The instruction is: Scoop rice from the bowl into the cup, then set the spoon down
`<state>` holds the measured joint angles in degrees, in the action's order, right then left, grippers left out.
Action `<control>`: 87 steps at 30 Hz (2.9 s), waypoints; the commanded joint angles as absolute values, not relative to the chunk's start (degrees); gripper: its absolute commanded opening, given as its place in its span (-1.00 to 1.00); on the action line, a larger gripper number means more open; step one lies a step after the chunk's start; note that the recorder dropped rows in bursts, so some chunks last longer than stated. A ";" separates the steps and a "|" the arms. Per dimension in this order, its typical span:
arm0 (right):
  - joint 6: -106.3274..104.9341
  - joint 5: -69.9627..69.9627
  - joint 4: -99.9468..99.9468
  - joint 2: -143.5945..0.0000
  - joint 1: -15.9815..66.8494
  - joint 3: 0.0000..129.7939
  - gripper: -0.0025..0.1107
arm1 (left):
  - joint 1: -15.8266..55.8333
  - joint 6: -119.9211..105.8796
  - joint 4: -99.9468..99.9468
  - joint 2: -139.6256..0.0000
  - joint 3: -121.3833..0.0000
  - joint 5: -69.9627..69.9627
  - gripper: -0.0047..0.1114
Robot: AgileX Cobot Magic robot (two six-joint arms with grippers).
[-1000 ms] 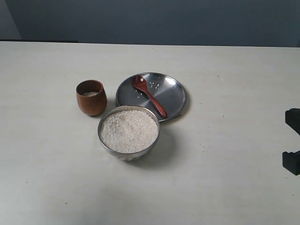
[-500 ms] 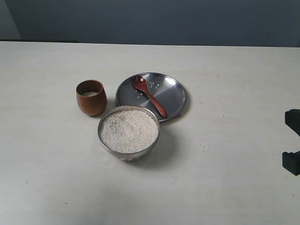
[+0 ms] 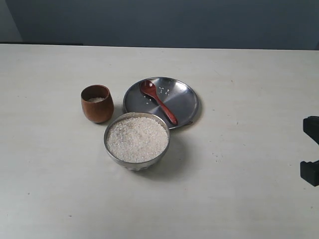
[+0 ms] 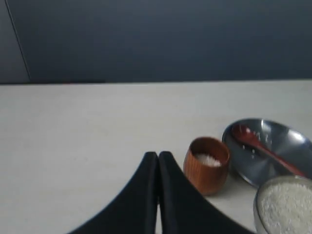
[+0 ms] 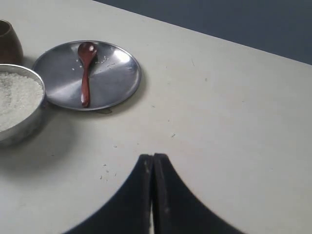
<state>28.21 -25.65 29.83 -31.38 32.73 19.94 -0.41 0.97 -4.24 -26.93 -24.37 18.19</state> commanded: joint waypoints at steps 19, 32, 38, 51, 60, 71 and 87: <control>28.28 -25.53 29.90 -30.99 32.43 19.70 -0.97 | -0.48 1.23 2.36 -3.90 -7.27 13.21 -0.91; 28.28 -25.53 29.90 -30.99 32.43 19.70 -0.97 | -0.48 1.11 4.63 0.00 -5.76 21.29 -0.91; 28.28 -25.53 29.90 -30.99 32.43 19.70 -0.97 | -0.48 1.11 4.63 0.00 -5.53 23.25 -0.91; 28.28 -25.53 29.90 -30.99 32.43 19.70 -0.97 | -0.48 1.11 5.09 0.00 -4.32 21.90 -0.91; 28.28 -25.53 29.90 -30.99 32.43 19.70 -0.97 | -0.48 1.27 1.57 0.00 0.00 12.57 -0.91; 28.28 -25.53 29.90 -30.99 32.43 19.70 -0.97 | -0.48 1.42 -0.54 0.00 0.00 14.87 -0.91; 28.28 -25.53 29.90 -30.99 32.43 19.70 -0.97 | -0.48 -1.51 -0.76 0.00 0.00 19.27 -0.91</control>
<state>28.26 -25.75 29.83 -31.38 32.73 19.94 -0.41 -2.09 0.00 -0.28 -0.31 17.71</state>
